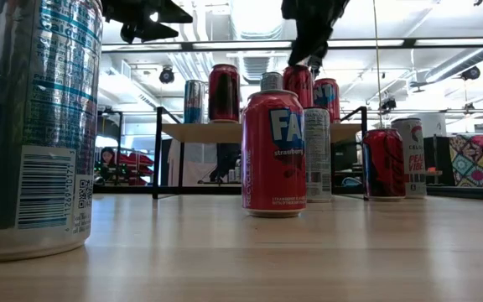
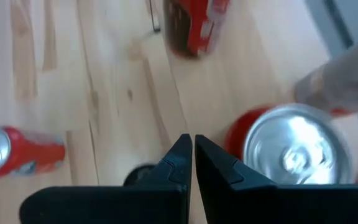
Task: Place canned beverage on shelf
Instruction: Adjust the red black soda can from the shelf
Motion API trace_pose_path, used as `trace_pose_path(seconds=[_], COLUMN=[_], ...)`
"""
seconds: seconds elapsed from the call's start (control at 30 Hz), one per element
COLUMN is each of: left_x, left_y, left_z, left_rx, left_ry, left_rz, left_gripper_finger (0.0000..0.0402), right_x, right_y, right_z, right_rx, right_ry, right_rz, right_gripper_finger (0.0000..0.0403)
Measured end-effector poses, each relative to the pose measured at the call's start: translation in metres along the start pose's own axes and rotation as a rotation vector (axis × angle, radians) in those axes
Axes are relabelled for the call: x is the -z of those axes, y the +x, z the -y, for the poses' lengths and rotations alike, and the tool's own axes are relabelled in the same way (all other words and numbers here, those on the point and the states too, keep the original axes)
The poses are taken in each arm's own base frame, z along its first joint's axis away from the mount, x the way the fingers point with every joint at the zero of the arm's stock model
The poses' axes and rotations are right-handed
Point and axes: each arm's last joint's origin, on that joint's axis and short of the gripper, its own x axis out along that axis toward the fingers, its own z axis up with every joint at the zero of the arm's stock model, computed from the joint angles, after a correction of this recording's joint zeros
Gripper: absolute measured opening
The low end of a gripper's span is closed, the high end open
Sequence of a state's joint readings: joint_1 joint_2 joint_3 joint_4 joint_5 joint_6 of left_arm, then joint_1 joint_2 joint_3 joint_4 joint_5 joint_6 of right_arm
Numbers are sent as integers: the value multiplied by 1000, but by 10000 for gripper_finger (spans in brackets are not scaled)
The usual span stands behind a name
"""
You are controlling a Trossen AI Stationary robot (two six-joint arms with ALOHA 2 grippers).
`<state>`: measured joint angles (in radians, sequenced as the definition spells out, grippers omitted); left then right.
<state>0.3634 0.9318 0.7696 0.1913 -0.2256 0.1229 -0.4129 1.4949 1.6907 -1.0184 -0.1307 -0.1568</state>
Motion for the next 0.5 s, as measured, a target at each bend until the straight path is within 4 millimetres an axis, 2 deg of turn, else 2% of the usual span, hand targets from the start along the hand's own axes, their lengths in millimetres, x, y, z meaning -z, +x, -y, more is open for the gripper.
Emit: trace_pose_path(seconds=[0.3,0.5], left_x=[0,0], left_y=[0,0], left_z=[0,0], left_rx=[0,0], left_ry=[0,0], left_rz=[0,0], left_gripper_finger=[382,382], right_x=[-13,-9], right_y=[-6,-8], right_z=[8,22], right_rx=[48,214], right_ry=[-16,58], right_rz=[132,92], right_gripper_finger=[12,12])
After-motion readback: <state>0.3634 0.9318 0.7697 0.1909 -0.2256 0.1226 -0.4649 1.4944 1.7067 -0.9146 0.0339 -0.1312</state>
